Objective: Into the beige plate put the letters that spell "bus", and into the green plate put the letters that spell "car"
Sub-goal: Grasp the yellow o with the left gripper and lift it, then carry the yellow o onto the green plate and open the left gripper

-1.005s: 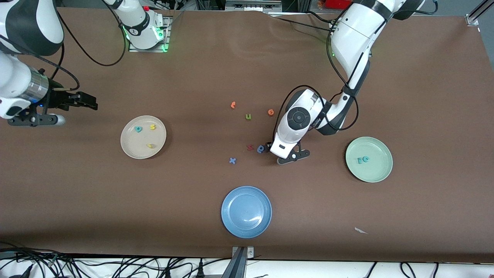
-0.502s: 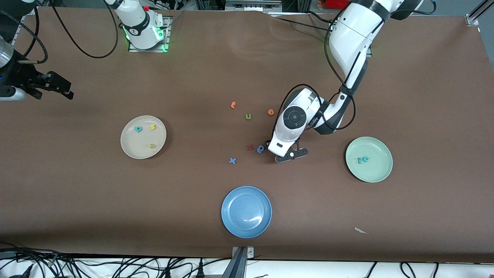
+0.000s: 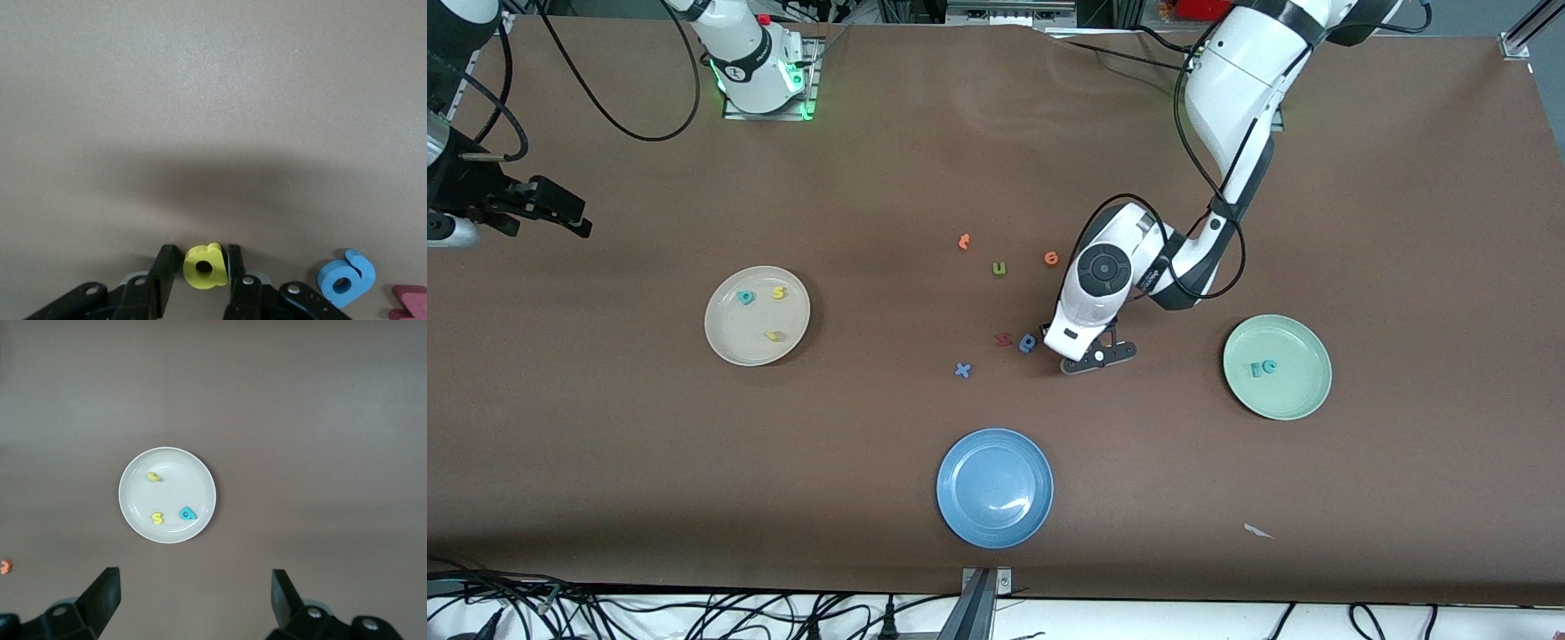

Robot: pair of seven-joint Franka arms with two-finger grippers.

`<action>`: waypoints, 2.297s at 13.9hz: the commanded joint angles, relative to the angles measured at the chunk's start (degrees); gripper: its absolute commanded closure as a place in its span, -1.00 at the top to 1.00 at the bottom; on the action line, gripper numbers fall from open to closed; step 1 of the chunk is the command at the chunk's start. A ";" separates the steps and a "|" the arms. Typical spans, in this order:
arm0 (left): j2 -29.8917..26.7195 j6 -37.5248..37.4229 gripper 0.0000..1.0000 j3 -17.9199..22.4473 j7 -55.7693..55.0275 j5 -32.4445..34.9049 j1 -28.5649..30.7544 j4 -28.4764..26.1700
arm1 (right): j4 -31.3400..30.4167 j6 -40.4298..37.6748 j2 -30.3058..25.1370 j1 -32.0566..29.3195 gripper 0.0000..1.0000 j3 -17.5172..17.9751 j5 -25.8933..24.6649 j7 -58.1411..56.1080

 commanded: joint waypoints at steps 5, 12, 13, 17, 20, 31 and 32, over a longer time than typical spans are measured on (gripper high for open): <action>0.14 -0.78 -0.49 0.70 -1.28 1.42 -0.76 0.27 | 1.36 -2.60 1.69 1.59 1.00 -0.57 0.33 0.43; -1.35 -8.40 -0.71 1.40 3.87 1.42 1.69 3.86 | 1.71 -3.75 1.78 1.50 1.00 -0.66 -0.37 0.69; -1.79 -11.12 -0.72 1.40 7.56 1.42 3.09 4.91 | 1.62 -3.66 1.87 1.50 1.00 -0.66 -0.37 0.69; -2.85 -17.29 -0.72 1.66 23.37 2.20 8.54 5.45 | 1.36 -3.66 1.95 1.32 1.00 -0.75 -0.99 0.69; -4.43 -21.16 -0.72 1.67 34.54 5.54 13.29 5.45 | 0.92 1.15 3.88 1.76 1.00 -0.58 -1.16 0.78; -4.61 -23.28 0.07 1.67 74.82 11.26 26.92 5.28 | 1.62 5.75 5.21 1.59 1.00 -0.57 -1.51 0.61; -4.52 -23.28 0.99 1.67 75.53 11.26 26.92 5.36 | 1.62 5.66 5.03 1.59 1.00 -0.75 -1.51 0.52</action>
